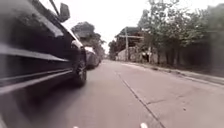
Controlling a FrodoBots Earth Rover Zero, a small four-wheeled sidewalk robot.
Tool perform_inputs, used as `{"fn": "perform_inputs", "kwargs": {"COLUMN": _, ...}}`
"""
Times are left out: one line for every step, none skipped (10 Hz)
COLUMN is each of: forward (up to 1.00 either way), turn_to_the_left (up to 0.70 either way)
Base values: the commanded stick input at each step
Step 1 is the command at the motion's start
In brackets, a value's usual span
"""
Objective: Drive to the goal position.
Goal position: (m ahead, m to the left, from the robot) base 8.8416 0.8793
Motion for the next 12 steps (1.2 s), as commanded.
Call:
{"fn": "perform_inputs", "kwargs": {"forward": 0.7, "turn_to_the_left": 0.0}}
{"fn": "perform_inputs", "kwargs": {"forward": 0.7, "turn_to_the_left": 0.0}}
{"fn": "perform_inputs", "kwargs": {"forward": 0.7, "turn_to_the_left": 0.0}}
{"fn": "perform_inputs", "kwargs": {"forward": 0.7, "turn_to_the_left": 0.0}}
{"fn": "perform_inputs", "kwargs": {"forward": 0.7, "turn_to_the_left": 0.0}}
{"fn": "perform_inputs", "kwargs": {"forward": 0.7, "turn_to_the_left": 0.0}}
{"fn": "perform_inputs", "kwargs": {"forward": 0.7, "turn_to_the_left": 0.0}}
{"fn": "perform_inputs", "kwargs": {"forward": 0.7, "turn_to_the_left": 0.0}}
{"fn": "perform_inputs", "kwargs": {"forward": 0.7, "turn_to_the_left": 0.0}}
{"fn": "perform_inputs", "kwargs": {"forward": 0.7, "turn_to_the_left": 0.0}}
{"fn": "perform_inputs", "kwargs": {"forward": 0.7, "turn_to_the_left": 0.0}}
{"fn": "perform_inputs", "kwargs": {"forward": 0.7, "turn_to_the_left": 0.0}}
